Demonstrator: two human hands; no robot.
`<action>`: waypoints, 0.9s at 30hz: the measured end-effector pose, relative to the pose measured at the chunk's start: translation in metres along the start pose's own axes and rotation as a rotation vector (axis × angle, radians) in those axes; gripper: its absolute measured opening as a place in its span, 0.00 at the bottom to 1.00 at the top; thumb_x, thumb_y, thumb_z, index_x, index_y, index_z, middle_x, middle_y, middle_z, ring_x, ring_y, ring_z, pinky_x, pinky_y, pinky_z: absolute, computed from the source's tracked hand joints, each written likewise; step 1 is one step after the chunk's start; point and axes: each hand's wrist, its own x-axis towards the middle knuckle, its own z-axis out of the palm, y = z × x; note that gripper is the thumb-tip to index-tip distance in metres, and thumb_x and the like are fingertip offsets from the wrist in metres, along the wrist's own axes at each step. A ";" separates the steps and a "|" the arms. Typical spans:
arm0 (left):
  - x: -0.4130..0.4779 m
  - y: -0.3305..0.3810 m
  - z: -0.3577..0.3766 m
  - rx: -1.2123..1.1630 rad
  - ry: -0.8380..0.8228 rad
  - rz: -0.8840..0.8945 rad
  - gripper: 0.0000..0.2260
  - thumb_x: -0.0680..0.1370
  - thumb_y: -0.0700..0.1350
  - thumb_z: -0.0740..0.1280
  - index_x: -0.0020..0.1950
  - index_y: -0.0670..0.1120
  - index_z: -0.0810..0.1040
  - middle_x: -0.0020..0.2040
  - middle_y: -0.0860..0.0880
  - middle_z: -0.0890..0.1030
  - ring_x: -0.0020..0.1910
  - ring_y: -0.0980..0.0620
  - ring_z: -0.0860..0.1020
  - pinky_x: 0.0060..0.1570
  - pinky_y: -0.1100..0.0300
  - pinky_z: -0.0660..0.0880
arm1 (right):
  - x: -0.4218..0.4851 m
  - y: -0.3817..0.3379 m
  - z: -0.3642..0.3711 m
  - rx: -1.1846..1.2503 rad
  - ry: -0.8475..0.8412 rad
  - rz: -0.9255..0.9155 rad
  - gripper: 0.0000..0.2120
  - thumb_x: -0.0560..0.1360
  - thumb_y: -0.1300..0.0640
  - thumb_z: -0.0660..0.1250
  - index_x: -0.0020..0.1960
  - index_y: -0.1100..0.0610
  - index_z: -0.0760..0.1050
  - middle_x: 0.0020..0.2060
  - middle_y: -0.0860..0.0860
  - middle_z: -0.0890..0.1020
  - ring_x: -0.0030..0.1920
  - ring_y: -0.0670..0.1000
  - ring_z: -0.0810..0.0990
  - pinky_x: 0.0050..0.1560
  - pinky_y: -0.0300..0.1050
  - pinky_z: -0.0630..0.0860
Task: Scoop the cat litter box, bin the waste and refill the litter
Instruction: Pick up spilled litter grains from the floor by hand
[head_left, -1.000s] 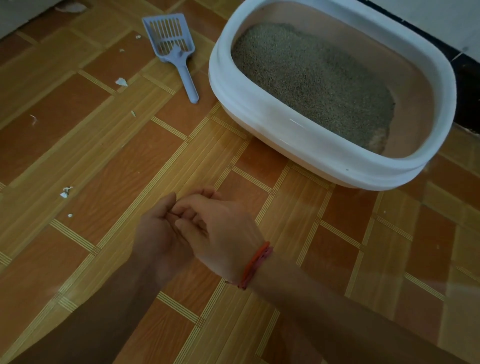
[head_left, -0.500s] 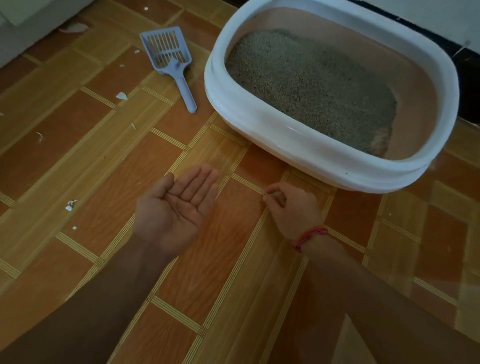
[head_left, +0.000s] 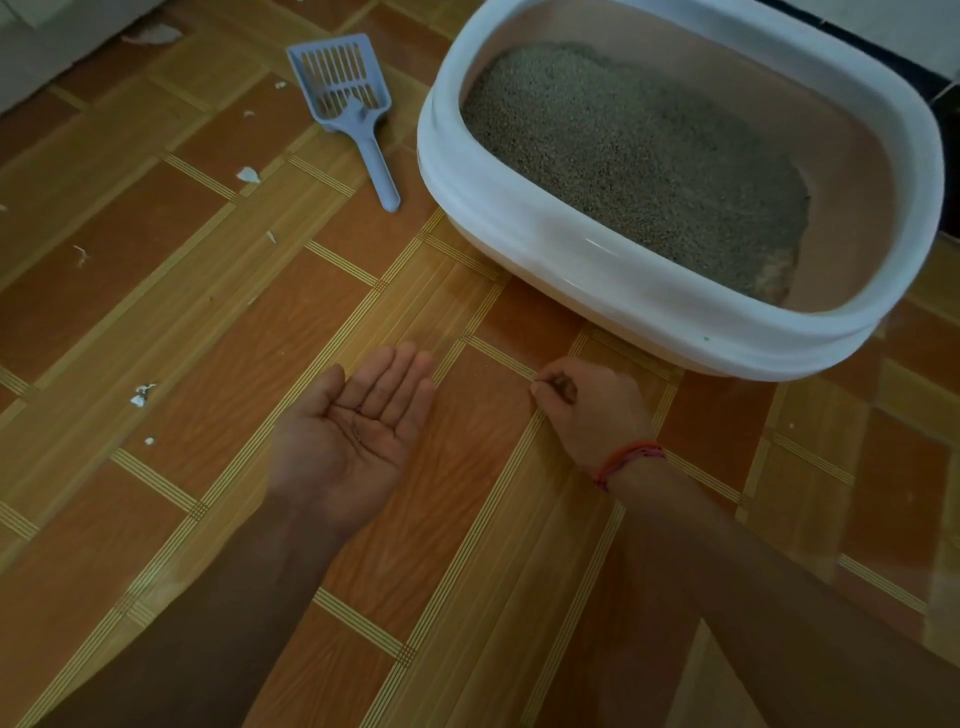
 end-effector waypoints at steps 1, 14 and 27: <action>0.001 0.000 0.002 -0.001 -0.006 -0.001 0.26 0.84 0.48 0.52 0.48 0.35 0.86 0.56 0.40 0.84 0.55 0.44 0.83 0.52 0.49 0.81 | 0.000 -0.001 0.000 -0.017 -0.007 -0.008 0.05 0.80 0.50 0.63 0.48 0.46 0.77 0.34 0.37 0.74 0.36 0.38 0.73 0.36 0.35 0.72; 0.009 -0.003 -0.003 -0.018 -0.015 -0.029 0.26 0.84 0.48 0.51 0.48 0.34 0.85 0.56 0.40 0.83 0.56 0.42 0.83 0.53 0.47 0.80 | -0.010 -0.032 0.001 0.039 -0.063 -0.061 0.06 0.81 0.50 0.59 0.47 0.49 0.72 0.30 0.45 0.76 0.29 0.45 0.74 0.29 0.42 0.71; 0.008 -0.018 -0.007 -0.012 -0.076 -0.116 0.26 0.84 0.50 0.50 0.49 0.38 0.84 0.53 0.42 0.84 0.55 0.46 0.83 0.57 0.50 0.78 | -0.042 -0.101 0.014 0.210 -0.153 -0.322 0.04 0.76 0.48 0.66 0.46 0.46 0.72 0.29 0.43 0.72 0.34 0.45 0.76 0.37 0.47 0.78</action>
